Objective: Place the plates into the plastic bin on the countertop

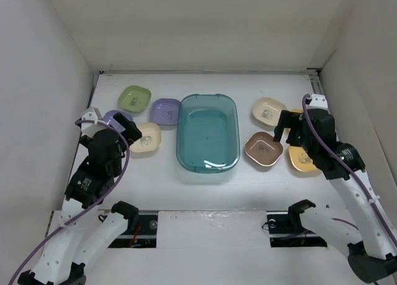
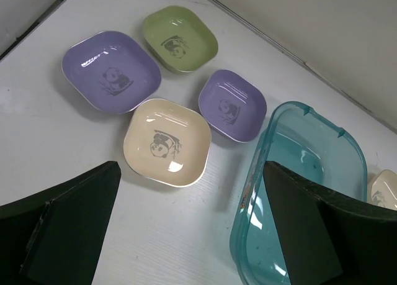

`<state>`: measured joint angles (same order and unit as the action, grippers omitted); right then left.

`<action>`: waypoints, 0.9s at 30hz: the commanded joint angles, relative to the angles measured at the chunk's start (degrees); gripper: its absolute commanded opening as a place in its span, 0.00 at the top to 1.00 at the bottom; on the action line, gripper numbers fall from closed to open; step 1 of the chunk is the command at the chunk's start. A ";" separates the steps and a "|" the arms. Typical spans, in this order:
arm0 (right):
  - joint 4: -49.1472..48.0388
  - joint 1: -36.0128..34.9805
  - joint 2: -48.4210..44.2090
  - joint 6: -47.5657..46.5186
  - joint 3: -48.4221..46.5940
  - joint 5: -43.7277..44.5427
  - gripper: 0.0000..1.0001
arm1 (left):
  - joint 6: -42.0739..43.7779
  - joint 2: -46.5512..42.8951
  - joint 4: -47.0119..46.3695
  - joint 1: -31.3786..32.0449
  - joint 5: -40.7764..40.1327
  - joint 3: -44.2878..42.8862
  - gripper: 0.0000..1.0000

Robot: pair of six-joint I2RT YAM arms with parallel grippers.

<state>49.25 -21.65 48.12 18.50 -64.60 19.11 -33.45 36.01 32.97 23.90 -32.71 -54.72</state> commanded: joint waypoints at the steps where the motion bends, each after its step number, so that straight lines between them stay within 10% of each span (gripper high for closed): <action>1: -2.41 0.47 2.32 3.45 -1.14 3.02 0.00 | 0.84 0.11 -1.77 -0.26 -0.07 0.49 0.00; 27: -30.52 14.88 48.74 10.24 -5.63 -4.61 0.11 | 2.51 1.96 -3.35 -0.26 4.75 1.55 0.00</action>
<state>26.30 -9.19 98.32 26.68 -70.15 17.02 -31.94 37.19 31.92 23.90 -28.84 -53.36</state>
